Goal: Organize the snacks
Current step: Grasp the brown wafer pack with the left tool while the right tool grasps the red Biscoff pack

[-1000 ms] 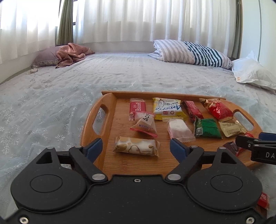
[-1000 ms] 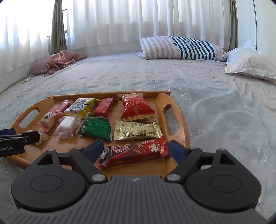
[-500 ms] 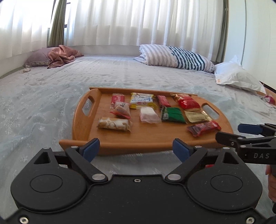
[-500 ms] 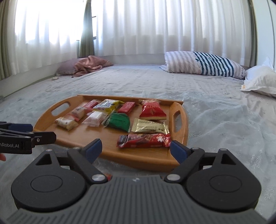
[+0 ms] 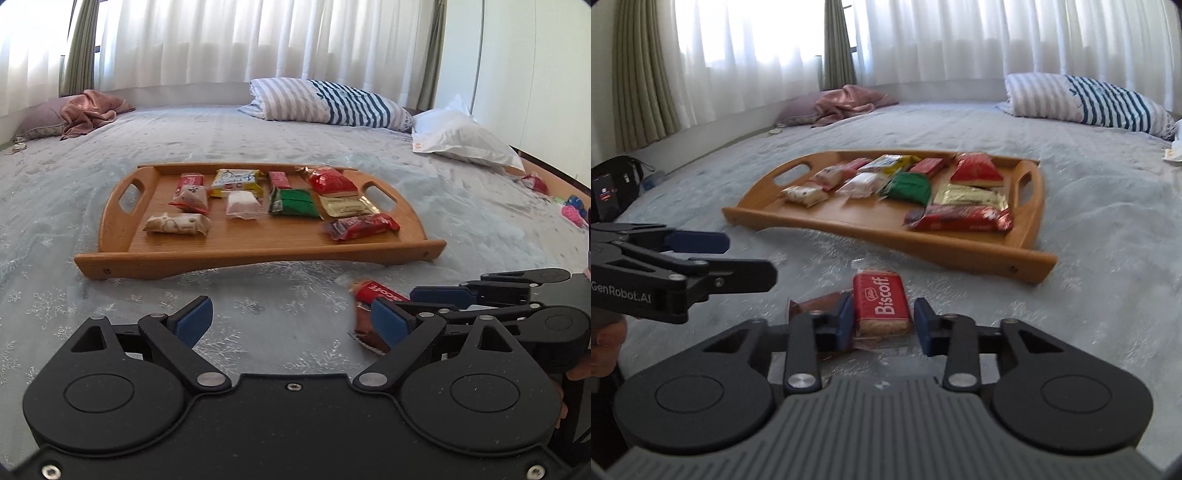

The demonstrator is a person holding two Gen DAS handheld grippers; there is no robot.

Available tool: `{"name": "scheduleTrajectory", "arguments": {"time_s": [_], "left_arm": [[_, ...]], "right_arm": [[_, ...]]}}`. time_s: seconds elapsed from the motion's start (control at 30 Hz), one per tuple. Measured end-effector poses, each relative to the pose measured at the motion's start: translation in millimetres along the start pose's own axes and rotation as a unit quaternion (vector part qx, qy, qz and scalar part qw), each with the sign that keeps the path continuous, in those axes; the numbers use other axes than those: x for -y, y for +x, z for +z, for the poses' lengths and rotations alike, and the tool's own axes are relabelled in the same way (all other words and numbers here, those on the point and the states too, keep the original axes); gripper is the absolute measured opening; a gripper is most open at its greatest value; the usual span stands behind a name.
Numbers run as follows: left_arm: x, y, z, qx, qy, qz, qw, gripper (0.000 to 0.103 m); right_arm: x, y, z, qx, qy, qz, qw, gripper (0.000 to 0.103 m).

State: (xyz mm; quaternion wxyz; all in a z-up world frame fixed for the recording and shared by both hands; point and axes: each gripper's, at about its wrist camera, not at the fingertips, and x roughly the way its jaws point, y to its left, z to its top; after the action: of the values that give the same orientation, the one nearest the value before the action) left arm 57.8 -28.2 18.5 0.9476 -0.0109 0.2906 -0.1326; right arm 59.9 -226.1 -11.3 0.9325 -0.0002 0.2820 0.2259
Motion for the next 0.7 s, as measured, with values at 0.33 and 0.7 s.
{"name": "scheduleTrajectory", "arguments": {"time_s": [0.33, 0.7], "left_arm": [[15, 4, -4, -0.017, 0.005, -0.025, 0.9995, 0.092], [41, 22, -7, -0.036, 0.025, -0.076, 0.9961, 0.052]], "right_arm": [[13, -18, -4, 0.017, 0.035, -0.041, 0.998, 0.037], [25, -42, -14, 0.008, 0.024, -0.079, 0.997, 0.042]]}}
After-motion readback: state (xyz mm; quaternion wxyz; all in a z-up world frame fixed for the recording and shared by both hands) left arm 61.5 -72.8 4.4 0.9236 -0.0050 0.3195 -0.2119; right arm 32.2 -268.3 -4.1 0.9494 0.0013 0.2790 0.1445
